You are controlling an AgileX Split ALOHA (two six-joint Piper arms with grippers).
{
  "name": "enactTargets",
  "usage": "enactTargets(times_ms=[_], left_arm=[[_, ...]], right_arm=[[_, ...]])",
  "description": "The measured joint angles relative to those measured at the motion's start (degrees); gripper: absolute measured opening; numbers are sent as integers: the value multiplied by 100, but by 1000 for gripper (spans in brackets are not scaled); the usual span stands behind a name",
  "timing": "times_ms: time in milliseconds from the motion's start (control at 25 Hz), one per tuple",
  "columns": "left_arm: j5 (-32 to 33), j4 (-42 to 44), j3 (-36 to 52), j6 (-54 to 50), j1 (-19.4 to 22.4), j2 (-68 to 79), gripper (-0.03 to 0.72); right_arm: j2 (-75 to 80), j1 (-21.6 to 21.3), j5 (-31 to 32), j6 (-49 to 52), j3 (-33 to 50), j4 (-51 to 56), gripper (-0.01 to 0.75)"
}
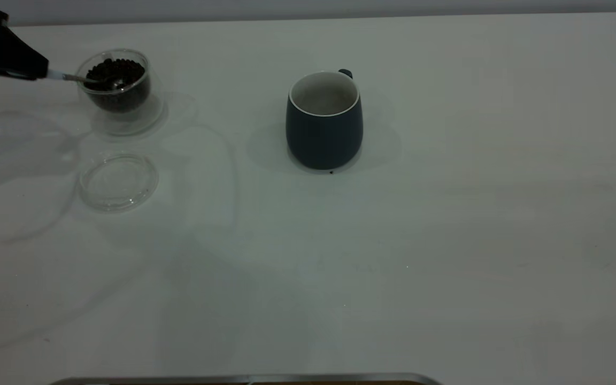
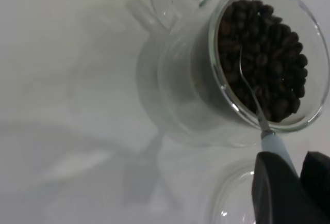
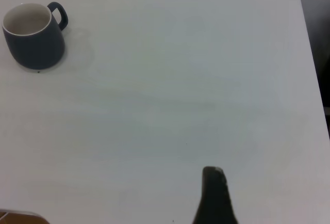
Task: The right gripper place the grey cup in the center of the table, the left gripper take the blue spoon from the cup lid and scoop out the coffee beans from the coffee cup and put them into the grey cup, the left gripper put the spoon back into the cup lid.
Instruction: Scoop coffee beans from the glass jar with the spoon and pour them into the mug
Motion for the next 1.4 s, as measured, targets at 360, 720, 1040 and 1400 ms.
enactTargets(times_ms=[360,720,1040,1400], left_arm=[[355,-114,0,-1086,69,62,129],[990,25,0,-1633,561,62,129],[1266,3,0,-1650,757,76,129],[1505,-396,0,-1602,759,435,129]], right_arm=[[0,0,0,0,0,0,592],[0,0,0,0,0,0,592],[0,0,0,0,0,0,592],[0,0,0,0,0,0,591]])
